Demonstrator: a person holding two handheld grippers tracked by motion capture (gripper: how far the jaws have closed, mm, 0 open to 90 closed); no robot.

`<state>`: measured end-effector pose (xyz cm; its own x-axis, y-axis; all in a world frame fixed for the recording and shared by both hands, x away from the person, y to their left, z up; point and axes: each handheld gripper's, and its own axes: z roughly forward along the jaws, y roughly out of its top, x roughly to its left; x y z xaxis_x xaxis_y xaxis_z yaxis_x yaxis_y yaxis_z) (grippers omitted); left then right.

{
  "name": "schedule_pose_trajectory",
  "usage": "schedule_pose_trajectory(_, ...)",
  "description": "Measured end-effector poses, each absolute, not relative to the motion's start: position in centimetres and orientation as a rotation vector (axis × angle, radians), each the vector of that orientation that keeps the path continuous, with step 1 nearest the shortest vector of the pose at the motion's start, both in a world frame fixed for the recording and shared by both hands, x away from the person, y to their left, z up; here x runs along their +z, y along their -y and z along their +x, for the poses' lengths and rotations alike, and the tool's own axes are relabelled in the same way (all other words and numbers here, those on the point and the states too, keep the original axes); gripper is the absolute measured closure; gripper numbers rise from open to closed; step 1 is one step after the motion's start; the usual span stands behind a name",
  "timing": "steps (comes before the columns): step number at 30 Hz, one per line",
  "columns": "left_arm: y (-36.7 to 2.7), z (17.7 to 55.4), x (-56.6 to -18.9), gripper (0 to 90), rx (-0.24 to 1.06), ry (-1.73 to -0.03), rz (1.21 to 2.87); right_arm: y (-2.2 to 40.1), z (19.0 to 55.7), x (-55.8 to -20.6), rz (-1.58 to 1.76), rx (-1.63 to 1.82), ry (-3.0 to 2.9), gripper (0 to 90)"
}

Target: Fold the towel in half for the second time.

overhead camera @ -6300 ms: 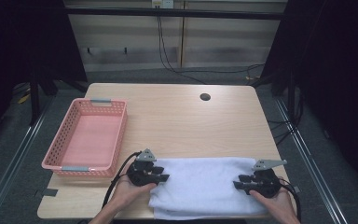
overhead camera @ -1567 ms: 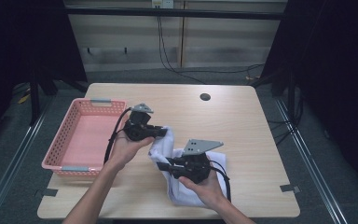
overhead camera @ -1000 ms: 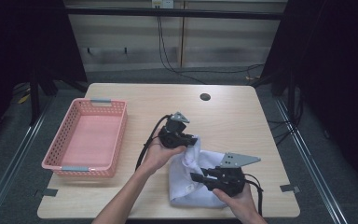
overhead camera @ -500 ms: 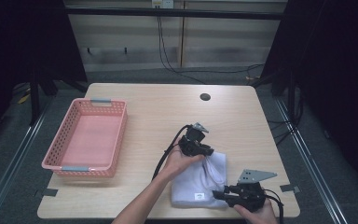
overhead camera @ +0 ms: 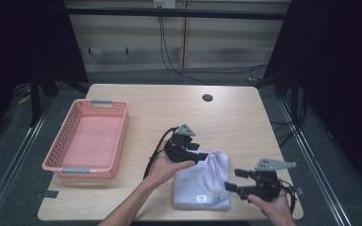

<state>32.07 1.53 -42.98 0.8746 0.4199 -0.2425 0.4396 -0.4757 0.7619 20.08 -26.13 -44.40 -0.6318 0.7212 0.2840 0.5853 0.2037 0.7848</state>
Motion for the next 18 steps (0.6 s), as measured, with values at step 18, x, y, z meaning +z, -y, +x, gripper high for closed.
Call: schedule_pose_trajectory(18,-6.0,24.2,-47.8,58.8,-0.145,-0.484,2.308,21.2,30.3,-47.4,1.335,1.012,-2.358,53.2)
